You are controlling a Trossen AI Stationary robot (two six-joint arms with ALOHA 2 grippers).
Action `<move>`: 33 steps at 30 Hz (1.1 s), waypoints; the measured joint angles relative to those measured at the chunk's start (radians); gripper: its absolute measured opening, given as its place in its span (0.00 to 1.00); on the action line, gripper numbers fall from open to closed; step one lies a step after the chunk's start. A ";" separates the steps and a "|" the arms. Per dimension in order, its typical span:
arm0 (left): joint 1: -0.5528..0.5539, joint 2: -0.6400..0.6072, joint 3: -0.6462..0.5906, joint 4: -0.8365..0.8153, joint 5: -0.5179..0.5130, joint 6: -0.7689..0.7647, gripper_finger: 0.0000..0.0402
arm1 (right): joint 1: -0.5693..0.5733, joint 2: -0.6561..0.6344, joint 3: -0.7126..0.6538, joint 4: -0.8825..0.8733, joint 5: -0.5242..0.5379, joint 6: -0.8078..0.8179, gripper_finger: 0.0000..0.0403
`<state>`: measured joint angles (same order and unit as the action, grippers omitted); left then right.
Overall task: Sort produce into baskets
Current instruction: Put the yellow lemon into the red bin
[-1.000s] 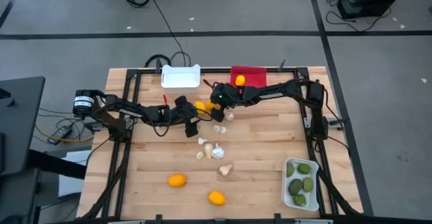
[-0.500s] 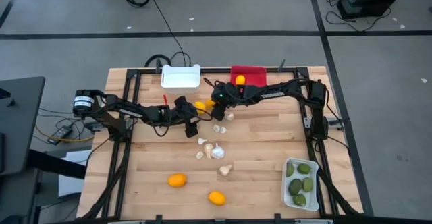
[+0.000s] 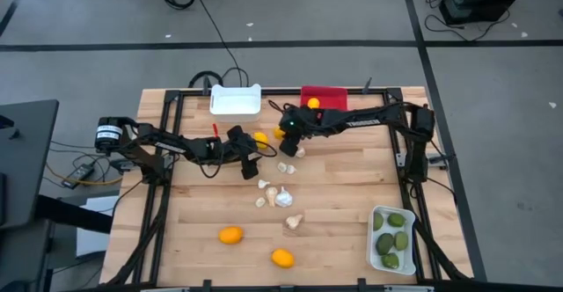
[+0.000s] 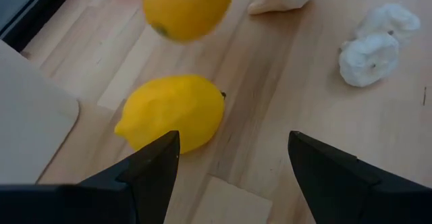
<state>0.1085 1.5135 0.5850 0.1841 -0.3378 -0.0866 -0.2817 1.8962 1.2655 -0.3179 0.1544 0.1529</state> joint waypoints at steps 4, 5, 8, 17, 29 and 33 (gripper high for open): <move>-0.005 0.000 0.000 -0.008 0.012 -0.014 0.70 | -0.001 -0.066 0.000 -0.032 0.044 0.001 0.31; -0.007 0.000 0.000 -0.011 0.015 -0.021 0.70 | -0.003 -0.084 0.000 -0.039 0.059 0.000 0.31; -0.015 -0.001 0.000 -0.024 0.018 -0.025 0.70 | -0.021 -0.144 0.000 -0.055 0.100 -0.015 0.31; -0.026 -0.001 0.000 -0.040 0.022 -0.030 0.70 | -0.163 -0.253 0.000 -0.165 0.156 -0.025 0.31; -0.015 -0.001 0.000 -0.043 0.017 -0.023 0.70 | -0.324 -0.226 -0.004 -0.252 0.170 -0.017 0.38; -0.012 -0.001 0.000 -0.048 0.009 -0.041 0.70 | -0.334 -0.226 -0.004 -0.286 0.166 -0.014 0.52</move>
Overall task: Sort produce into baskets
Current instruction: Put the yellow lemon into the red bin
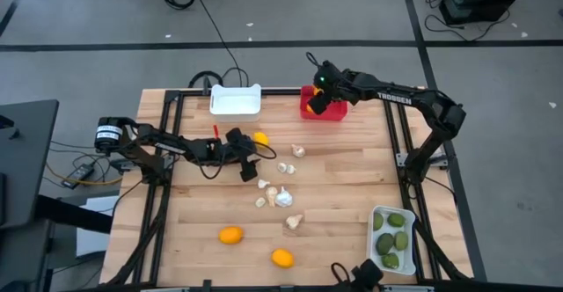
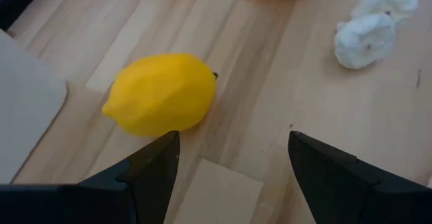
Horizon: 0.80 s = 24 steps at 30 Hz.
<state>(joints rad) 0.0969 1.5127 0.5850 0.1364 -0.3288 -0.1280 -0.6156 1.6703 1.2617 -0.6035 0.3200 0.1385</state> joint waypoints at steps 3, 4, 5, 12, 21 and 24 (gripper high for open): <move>0.008 0.000 0.000 0.000 -0.004 -0.020 0.70 | 0.021 0.000 0.000 -0.001 -0.013 0.036 0.64; 0.011 0.000 0.000 0.000 -0.015 -0.029 0.70 | 0.033 0.000 0.000 0.000 -0.031 0.048 0.67; 0.015 0.000 0.000 0.000 -0.022 -0.033 0.70 | 0.048 0.000 0.000 0.001 -0.054 0.066 0.71; 0.068 0.000 0.000 -0.051 -0.059 -0.055 0.70 | 0.181 0.000 0.000 0.069 -0.158 0.128 0.81; 0.158 0.008 0.000 0.041 0.088 0.093 0.69 | 0.312 0.130 0.001 0.325 -0.304 0.166 0.80; 0.160 0.034 0.000 0.114 0.165 0.128 0.67 | 0.323 0.196 0.011 0.365 -0.348 0.177 0.80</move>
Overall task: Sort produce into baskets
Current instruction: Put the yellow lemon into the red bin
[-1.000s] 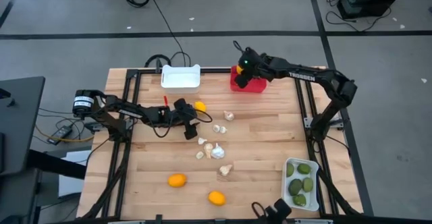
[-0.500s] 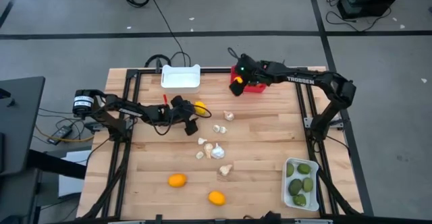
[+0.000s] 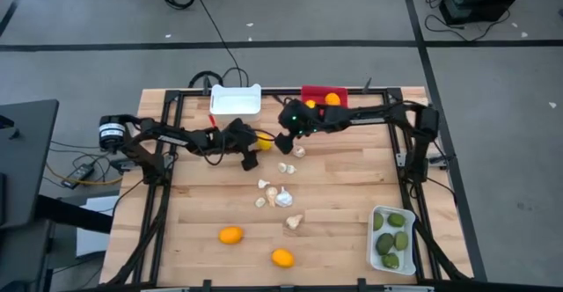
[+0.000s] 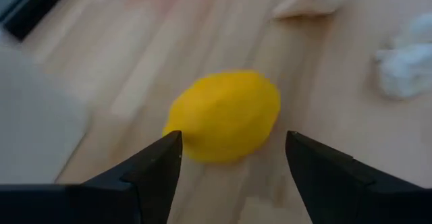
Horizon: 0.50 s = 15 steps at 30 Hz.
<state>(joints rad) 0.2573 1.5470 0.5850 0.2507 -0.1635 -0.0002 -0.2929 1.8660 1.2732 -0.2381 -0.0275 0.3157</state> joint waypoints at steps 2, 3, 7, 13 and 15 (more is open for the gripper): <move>0.000 0.029 0.000 0.023 0.032 0.009 0.65 | 0.003 0.031 0.014 0.004 0.000 0.000 0.80; 0.000 0.045 0.000 0.030 0.039 0.009 0.65 | 0.003 0.043 0.021 0.006 0.000 0.000 0.80; -0.001 0.114 0.000 0.054 0.046 -0.003 0.63 | 0.003 0.067 0.034 -0.002 -0.020 -0.001 0.80; -0.010 0.184 0.005 0.181 0.075 -0.008 0.63 | 0.006 0.095 0.036 0.005 -0.050 0.009 0.80; -0.015 0.204 0.021 0.210 0.096 -0.010 0.63 | 0.005 0.100 0.036 -0.009 -0.057 0.021 0.80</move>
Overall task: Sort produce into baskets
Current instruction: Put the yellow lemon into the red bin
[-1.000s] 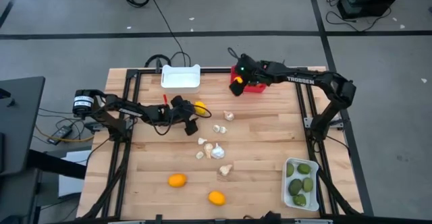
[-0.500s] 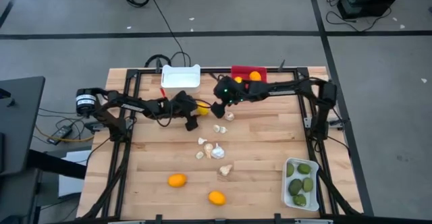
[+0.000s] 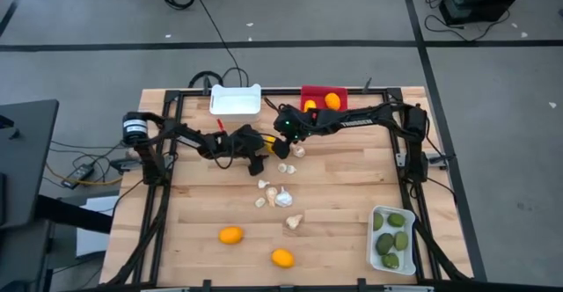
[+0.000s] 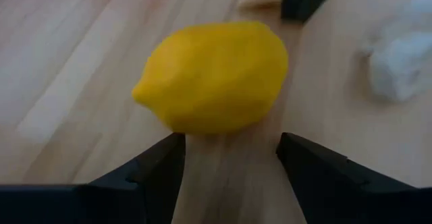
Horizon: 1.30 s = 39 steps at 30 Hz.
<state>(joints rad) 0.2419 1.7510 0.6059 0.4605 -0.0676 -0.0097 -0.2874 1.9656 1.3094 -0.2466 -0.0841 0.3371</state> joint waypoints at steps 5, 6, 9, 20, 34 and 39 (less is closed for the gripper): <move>-0.023 0.066 0.083 0.023 0.070 0.006 0.63 | -0.001 0.018 0.001 -0.001 -0.051 0.010 0.80; -0.023 0.084 0.096 0.011 0.072 0.008 0.63 | 0.002 0.024 0.001 -0.004 -0.055 0.013 0.80; -0.033 0.129 0.141 0.016 0.068 0.010 0.63 | 0.012 0.029 -0.001 -0.098 -0.033 0.025 0.79; -0.035 0.142 0.163 -0.007 0.047 -0.005 0.63 | 0.036 -0.030 0.000 -0.287 0.113 0.005 0.73; -0.054 0.010 0.061 -0.016 0.040 -0.030 0.63 | 0.161 -0.171 0.000 -0.598 0.137 -0.259 0.73; -0.082 -0.098 0.008 -0.007 0.040 -0.053 0.63 | 0.198 -0.150 -0.014 -0.593 0.140 -0.227 0.73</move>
<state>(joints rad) 0.1595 1.6525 0.6136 0.4535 -0.0273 -0.0627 -0.0890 1.8160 1.2959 -0.8400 0.0560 0.1096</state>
